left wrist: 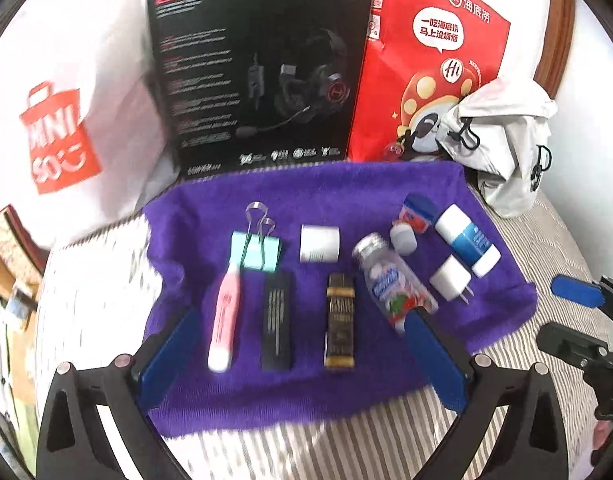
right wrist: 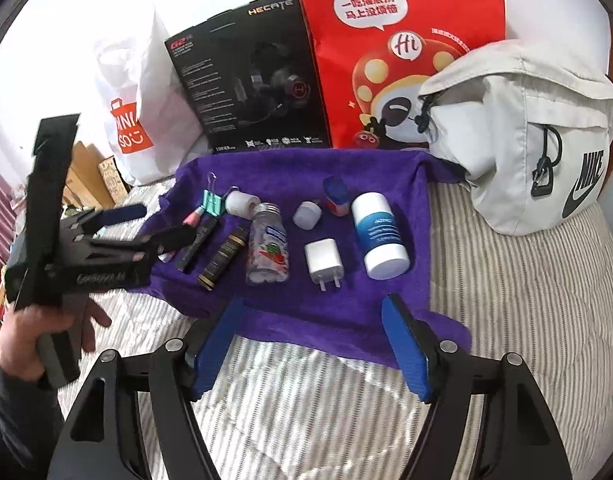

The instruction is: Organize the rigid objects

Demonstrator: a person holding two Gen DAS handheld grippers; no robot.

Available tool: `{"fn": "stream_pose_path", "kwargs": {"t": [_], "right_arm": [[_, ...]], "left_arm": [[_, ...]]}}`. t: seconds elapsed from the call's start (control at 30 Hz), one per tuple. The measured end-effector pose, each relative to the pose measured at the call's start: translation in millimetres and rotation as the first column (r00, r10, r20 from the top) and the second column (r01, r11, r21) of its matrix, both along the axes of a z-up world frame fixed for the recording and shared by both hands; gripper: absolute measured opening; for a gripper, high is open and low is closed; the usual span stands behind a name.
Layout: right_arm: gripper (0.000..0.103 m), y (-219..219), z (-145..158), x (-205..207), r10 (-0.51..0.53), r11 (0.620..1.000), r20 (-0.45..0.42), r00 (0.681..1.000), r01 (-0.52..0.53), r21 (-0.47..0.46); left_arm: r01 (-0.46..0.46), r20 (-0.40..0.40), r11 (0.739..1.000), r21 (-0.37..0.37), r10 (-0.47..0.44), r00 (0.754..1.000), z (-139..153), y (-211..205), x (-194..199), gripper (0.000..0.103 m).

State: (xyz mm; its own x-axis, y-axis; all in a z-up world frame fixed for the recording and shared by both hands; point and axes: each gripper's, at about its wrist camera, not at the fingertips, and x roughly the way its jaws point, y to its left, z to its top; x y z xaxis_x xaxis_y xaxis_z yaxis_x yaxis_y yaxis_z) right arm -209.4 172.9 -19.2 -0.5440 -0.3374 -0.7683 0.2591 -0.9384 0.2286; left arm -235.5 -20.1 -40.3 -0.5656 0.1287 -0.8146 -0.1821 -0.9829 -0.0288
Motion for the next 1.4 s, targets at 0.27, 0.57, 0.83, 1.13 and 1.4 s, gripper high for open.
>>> {"fn": "stream_pose_path", "kwargs": {"t": [0.27, 0.57, 0.83, 1.13, 1.4], "right_arm": [[0.101, -23, 4, 13, -0.025, 0.999, -0.028, 0.999, 0.027, 0.043], [0.103, -33, 10, 47, -0.042, 0.995, -0.057, 0.998, 0.047, 0.091], [0.103, -30, 23, 92, -0.050, 0.992, -0.082, 0.995, 0.059, 0.111], [0.103, -18, 24, 133, -0.063, 0.991, -0.078, 0.995, 0.071, 0.112], [0.103, -7, 26, 155, -0.082, 0.990, -0.086, 0.993, 0.091, 0.109]], "left_arm": [[-0.088, 0.009, 0.996, 0.018, 0.088, 0.996, -2, -17, 39, 0.103], [-0.159, -0.011, 0.984, 0.075, 0.161, 0.987, 5, -30, 93, 0.103], [-0.150, -0.047, 0.988, 0.028, 0.152, 0.987, 22, -21, 143, 0.103], [-0.148, -0.076, 0.988, 0.032, 0.150, 0.986, 34, -16, 181, 0.103], [-0.151, -0.093, 0.988, 0.042, 0.155, 0.984, 39, -16, 197, 0.103]]}}
